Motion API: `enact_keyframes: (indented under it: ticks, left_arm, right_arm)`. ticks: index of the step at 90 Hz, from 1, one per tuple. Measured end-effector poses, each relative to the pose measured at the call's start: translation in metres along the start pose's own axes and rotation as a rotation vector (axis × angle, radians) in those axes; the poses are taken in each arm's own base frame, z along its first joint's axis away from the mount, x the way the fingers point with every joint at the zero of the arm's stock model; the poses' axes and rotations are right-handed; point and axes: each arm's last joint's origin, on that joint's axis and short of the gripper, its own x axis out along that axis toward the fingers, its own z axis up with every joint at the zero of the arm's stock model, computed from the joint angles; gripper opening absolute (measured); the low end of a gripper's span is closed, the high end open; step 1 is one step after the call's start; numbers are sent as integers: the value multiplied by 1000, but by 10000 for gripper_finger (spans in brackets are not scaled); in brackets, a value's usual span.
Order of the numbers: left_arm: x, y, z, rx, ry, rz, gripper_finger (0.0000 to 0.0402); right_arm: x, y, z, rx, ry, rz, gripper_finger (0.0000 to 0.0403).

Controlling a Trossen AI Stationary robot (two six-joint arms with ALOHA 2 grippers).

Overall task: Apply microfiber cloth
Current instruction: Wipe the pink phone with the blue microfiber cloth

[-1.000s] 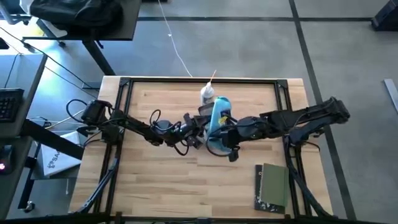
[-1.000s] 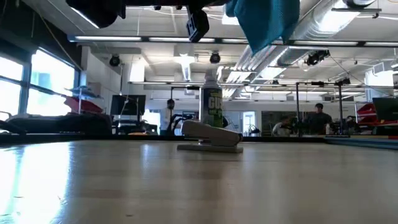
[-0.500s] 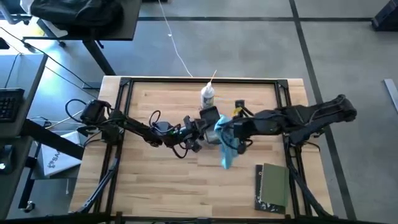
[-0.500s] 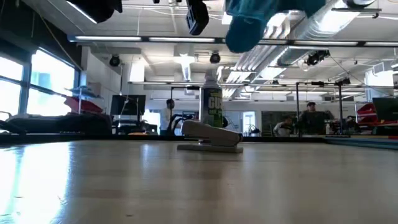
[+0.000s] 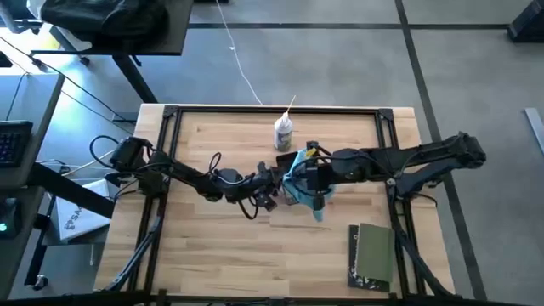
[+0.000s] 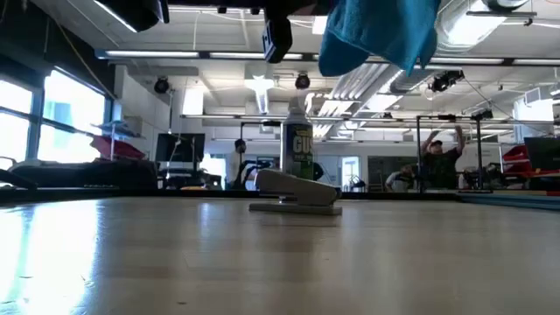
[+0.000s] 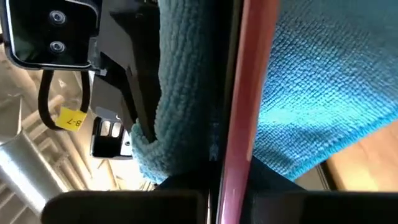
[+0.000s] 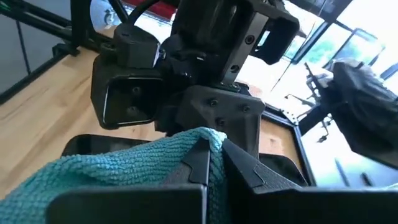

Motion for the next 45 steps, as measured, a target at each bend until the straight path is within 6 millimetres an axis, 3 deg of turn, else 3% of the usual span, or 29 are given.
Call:
enact_keyframes:
  ticks: [27, 45]
  left_arm:
    - [0, 2, 2, -8, -52, 19, 10]
    - [3, 1, -3, -40, -55, 11, 10]
  right_arm:
    - [-32, -6, -2, 66, 31, 26, 0]
    - [-26, 4, -1, 79, 21, 104, 0]
